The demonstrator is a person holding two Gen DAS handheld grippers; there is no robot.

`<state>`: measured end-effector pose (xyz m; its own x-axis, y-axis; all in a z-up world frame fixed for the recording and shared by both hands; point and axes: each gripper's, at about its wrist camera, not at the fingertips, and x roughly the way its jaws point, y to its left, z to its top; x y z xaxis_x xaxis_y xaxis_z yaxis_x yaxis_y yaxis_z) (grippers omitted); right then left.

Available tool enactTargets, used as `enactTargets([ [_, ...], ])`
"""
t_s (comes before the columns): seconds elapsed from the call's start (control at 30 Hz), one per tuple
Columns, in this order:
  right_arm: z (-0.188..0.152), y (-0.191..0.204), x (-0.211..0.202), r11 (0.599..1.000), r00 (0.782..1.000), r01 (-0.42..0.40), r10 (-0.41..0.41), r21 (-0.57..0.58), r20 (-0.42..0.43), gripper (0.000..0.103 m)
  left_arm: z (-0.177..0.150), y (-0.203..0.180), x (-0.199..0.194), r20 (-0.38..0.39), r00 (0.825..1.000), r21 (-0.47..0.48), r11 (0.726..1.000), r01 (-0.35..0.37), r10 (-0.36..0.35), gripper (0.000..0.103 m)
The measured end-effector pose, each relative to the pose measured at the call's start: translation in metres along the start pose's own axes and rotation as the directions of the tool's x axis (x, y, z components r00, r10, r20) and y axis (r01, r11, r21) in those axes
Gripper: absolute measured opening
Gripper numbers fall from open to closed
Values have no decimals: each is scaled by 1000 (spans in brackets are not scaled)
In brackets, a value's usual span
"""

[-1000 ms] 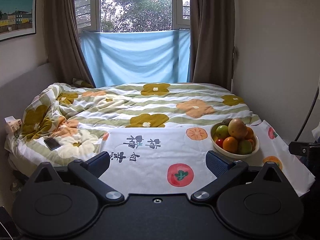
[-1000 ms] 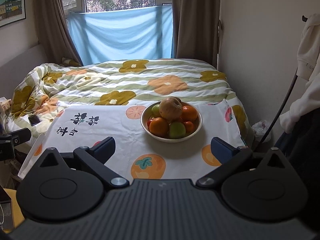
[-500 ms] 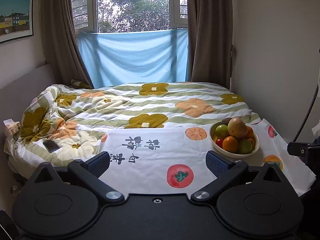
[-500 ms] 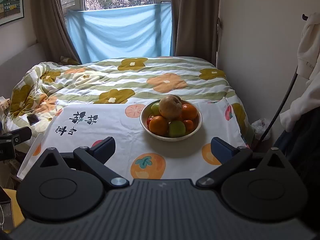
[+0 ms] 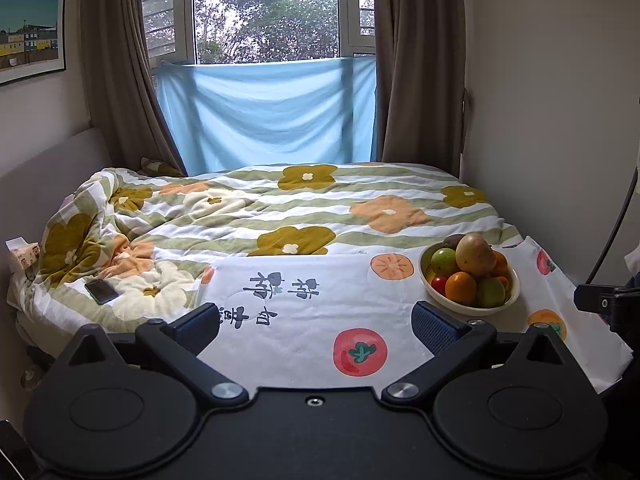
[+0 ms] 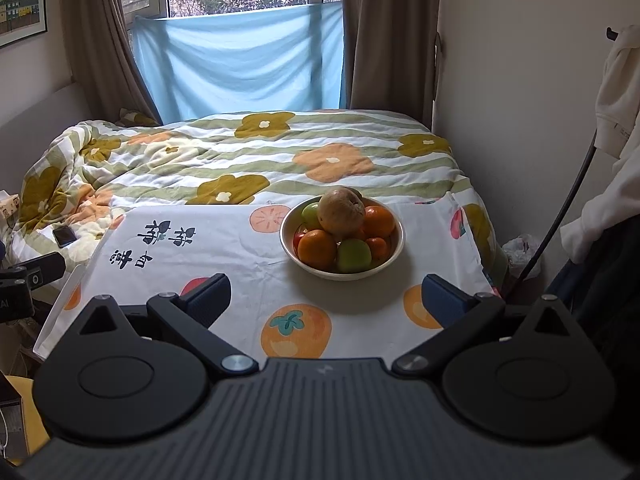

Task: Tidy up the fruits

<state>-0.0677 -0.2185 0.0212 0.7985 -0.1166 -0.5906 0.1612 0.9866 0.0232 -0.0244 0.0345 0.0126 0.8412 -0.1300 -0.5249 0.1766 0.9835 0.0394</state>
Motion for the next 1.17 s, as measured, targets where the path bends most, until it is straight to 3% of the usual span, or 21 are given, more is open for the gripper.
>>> enactTargets([
  [0.8, 0, 2, 4, 1000, 1000, 1, 0, 7, -8, 103, 0, 4, 4, 17, 1000, -14, 1000, 16, -16, 103],
  [1.17, 0, 5, 8, 1000, 1000, -2, 2, 11, -14, 103, -1, -2, 14, 8, 1000, 18, 1000, -14, 13, 103],
])
